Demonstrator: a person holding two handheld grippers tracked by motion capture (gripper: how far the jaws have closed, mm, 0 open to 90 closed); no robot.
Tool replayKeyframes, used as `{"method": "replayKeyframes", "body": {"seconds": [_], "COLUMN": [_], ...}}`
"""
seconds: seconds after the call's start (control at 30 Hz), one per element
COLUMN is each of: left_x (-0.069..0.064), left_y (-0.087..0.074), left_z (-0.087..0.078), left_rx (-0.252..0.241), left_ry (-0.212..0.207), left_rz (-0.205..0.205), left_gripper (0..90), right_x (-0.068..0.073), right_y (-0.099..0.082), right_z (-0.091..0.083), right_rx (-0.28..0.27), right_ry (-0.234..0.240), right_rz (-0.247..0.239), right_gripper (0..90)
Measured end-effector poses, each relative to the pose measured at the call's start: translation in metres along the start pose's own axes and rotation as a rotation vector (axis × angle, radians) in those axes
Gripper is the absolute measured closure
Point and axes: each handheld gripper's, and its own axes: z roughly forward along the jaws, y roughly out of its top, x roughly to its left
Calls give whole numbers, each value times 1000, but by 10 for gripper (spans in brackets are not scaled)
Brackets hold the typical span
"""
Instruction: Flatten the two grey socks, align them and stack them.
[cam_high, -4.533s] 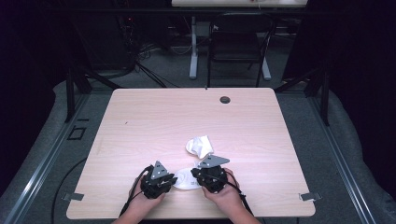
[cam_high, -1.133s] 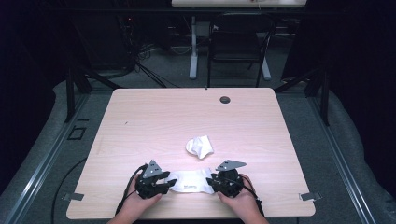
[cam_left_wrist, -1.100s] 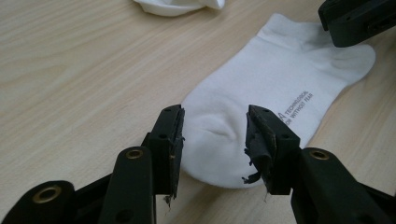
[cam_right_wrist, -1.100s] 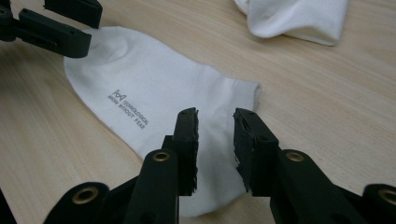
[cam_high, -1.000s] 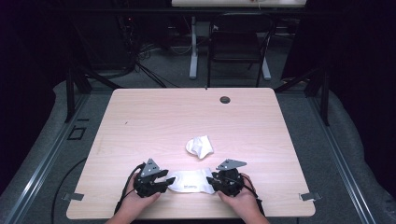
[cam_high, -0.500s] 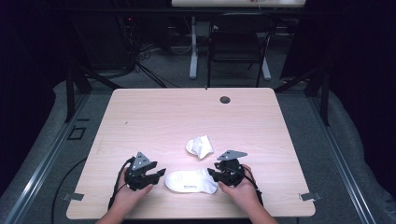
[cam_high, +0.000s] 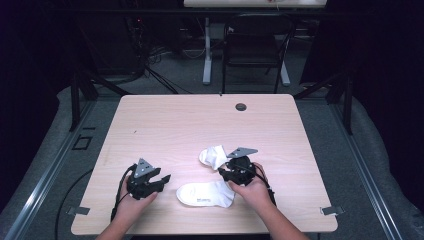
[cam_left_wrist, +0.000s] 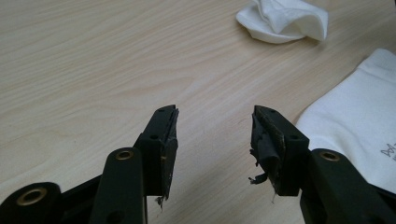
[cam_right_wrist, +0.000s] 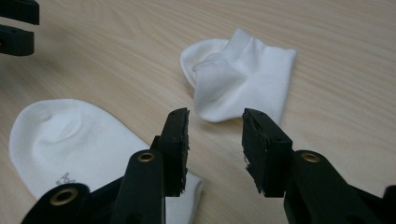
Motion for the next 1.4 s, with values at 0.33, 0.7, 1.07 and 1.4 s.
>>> {"method": "replayKeyframes", "body": {"seconds": [0.33, 0.7, 1.07, 1.4], "left_x": [3, 0, 0, 1], "left_y": [5, 3, 3, 2], "left_z": [1, 3, 5, 5], "left_rx": [-9, 4, 2, 7], "left_ry": [4, 9, 13, 24], "left_rz": [-15, -5, 6, 9], "left_gripper": [508, 509, 510, 510], "right_x": [-6, -8, -9, 8], "right_y": [21, 37, 53, 49], "right_z": [8, 17, 33, 57], "right_rx": [4, 20, 42, 89], "right_ry": [-13, -38, -35, -37], "right_rz": [-1, -26, -26, -91], "right_gripper": [608, 625, 610, 549]}}
